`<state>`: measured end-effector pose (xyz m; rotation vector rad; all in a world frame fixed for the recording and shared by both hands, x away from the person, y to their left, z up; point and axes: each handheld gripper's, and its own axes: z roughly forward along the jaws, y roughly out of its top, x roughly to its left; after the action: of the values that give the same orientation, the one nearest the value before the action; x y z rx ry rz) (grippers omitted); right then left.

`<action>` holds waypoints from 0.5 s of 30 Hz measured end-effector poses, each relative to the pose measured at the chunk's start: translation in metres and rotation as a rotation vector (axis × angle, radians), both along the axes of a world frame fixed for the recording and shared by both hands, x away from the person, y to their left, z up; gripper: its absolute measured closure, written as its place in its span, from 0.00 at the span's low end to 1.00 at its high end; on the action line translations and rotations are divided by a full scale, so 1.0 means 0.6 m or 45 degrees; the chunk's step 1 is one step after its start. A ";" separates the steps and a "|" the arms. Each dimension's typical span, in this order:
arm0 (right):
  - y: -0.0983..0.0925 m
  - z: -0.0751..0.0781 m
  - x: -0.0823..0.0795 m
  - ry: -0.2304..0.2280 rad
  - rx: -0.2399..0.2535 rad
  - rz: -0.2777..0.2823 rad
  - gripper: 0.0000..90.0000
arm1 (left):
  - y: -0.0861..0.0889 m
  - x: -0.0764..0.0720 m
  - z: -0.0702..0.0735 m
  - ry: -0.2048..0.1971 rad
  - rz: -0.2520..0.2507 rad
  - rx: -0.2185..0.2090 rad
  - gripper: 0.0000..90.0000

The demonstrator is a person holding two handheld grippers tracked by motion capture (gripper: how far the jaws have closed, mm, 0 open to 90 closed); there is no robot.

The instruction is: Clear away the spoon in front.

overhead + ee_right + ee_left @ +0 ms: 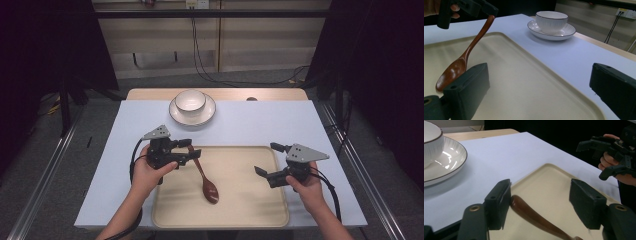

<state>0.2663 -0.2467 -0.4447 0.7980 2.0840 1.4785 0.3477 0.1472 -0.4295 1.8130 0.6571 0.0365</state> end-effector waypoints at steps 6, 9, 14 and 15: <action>0.000 0.000 0.000 0.005 -0.006 0.013 0.03 | -0.005 0.002 0.000 -0.013 -0.006 -0.005 0.28; 0.000 0.001 0.000 0.008 -0.006 0.015 0.03 | -0.006 0.003 -0.001 -0.024 -0.005 0.015 0.24; 0.000 0.001 -0.001 -0.004 -0.007 0.002 0.03 | -0.001 0.002 0.003 -0.052 0.012 0.011 0.22; 0.000 0.001 -0.001 0.000 -0.005 0.000 0.03 | 0.001 0.003 0.005 -0.064 0.012 0.001 0.21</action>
<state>0.2655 -0.2470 -0.4439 0.7960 2.0864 1.4742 0.3495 0.1476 -0.4266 1.8036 0.6302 0.0884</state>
